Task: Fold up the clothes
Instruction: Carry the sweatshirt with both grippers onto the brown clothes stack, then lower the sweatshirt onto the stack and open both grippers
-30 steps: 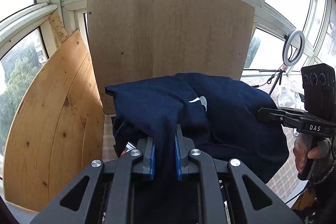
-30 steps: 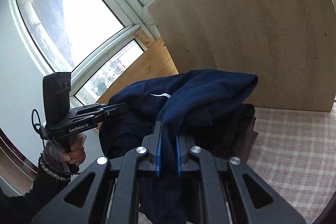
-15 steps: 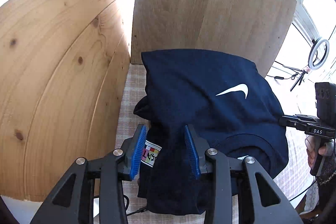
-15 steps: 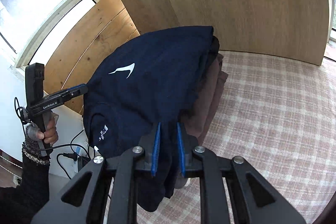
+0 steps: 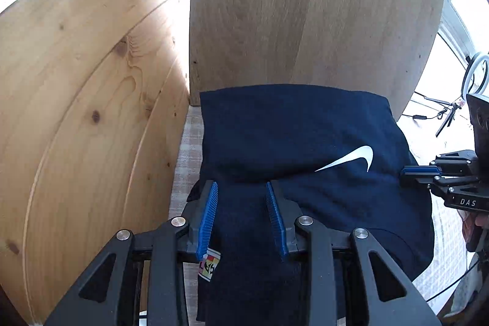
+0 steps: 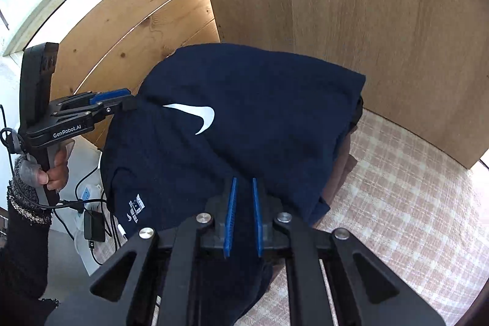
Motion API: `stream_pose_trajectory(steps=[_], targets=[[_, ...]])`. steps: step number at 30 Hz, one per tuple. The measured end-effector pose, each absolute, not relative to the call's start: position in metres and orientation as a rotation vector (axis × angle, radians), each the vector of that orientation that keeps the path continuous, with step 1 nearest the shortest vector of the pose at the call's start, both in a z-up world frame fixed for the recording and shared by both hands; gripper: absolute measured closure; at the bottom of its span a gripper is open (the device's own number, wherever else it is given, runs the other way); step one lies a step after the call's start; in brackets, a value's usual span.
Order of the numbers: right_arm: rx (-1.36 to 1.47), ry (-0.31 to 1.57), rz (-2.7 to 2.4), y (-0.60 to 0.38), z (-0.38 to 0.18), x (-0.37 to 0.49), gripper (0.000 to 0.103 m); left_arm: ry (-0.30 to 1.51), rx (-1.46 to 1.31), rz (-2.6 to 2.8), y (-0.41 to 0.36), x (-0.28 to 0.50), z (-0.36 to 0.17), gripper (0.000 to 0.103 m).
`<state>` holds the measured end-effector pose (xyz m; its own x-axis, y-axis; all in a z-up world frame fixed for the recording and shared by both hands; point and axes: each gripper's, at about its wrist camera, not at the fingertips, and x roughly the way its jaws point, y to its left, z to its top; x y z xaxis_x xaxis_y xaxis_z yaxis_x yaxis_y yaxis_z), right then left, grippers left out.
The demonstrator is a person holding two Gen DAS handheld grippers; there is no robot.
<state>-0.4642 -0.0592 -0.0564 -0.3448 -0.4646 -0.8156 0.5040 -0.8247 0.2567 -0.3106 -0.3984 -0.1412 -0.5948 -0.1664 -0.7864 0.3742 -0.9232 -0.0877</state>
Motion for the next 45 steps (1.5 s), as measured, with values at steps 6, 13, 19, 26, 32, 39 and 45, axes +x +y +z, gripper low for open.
stream_pose_trajectory(steps=[6,13,19,26,32,39,45], targets=[[1.118,0.139,-2.109,-0.137,-0.010,-0.502,0.091,0.478,1.178,-2.635,-0.372,-0.272,-0.142,0.066],[1.262,0.109,-1.923,-0.233,-0.064,-0.560,0.091,0.583,1.293,-2.587,-0.360,-0.261,-0.189,0.066],[1.330,0.057,-2.025,-0.210,-0.079,-0.584,0.102,0.549,1.322,-2.547,-0.359,-0.249,-0.185,0.066],[1.133,-0.035,-2.233,-0.090,-0.014,-0.514,0.091,0.461,1.282,-2.601,-0.339,-0.244,-0.159,0.066],[1.427,0.017,-2.360,-0.027,-0.061,-0.538,0.098,0.436,1.364,-2.562,-0.331,-0.245,-0.168,0.066],[1.226,-0.052,-2.198,-0.037,-0.023,-0.405,0.091,0.430,1.336,-2.623,-0.311,-0.226,-0.158,0.066],[1.495,0.007,-2.099,-0.028,-0.083,-0.308,0.090,0.423,1.380,-2.519,-0.311,-0.207,-0.169,0.067]])
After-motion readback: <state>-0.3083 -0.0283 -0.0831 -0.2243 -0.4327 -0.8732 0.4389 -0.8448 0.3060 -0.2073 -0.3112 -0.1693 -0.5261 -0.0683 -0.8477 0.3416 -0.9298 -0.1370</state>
